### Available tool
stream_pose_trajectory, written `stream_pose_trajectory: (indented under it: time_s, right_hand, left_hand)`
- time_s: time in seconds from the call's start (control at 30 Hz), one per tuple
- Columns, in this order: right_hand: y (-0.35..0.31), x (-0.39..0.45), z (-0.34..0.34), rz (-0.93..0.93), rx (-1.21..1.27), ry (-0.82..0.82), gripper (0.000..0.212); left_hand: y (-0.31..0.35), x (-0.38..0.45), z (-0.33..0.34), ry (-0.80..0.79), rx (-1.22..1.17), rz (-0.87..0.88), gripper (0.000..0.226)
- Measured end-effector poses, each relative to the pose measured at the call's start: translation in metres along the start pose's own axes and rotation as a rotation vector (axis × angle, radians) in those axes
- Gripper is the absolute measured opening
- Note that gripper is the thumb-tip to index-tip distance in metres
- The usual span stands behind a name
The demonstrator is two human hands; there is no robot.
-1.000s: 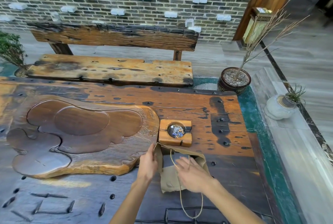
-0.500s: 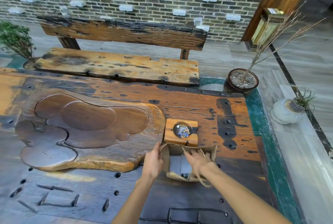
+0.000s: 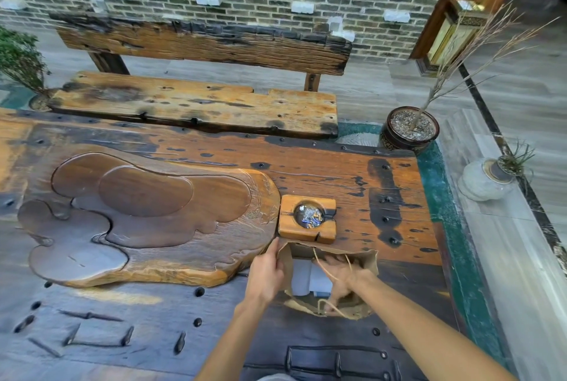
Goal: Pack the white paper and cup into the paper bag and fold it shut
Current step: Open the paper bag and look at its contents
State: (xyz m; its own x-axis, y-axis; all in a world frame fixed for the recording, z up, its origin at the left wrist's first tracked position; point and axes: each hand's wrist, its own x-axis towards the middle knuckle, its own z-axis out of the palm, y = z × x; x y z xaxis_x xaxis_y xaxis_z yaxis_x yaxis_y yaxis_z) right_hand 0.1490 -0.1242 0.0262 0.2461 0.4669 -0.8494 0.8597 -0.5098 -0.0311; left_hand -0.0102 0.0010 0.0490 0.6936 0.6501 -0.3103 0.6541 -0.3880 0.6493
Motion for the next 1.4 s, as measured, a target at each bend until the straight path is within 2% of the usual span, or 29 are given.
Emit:
stream_pose_trajectory:
  time_s: [0.17,0.3,0.93,1.1,1.4]
  right_hand:
    - [0.003,0.017,0.006,0.044,-0.042,0.129,0.060]
    - [0.004,0.016,0.009,0.077,-0.132,0.096,0.035]
    - [0.009,0.046,0.027,0.079,-0.159,0.198,0.038]
    - [0.009,0.028,0.016,0.057,-0.133,0.272,0.033]
    - [0.008,-0.042,-0.002,-0.036,-0.054,0.317,0.030]
  left_hand:
    - [0.001,0.003,0.000,-0.003,0.009,0.011,0.059]
    - [0.000,0.003,0.001,-0.018,0.015,0.015,0.059]
    - [-0.008,0.011,0.000,-0.040,-0.050,-0.039,0.062]
    - [-0.011,0.014,-0.002,-0.108,-0.223,-0.116,0.062]
    - [-0.001,0.010,-0.007,-0.198,-0.299,-0.030,0.066]
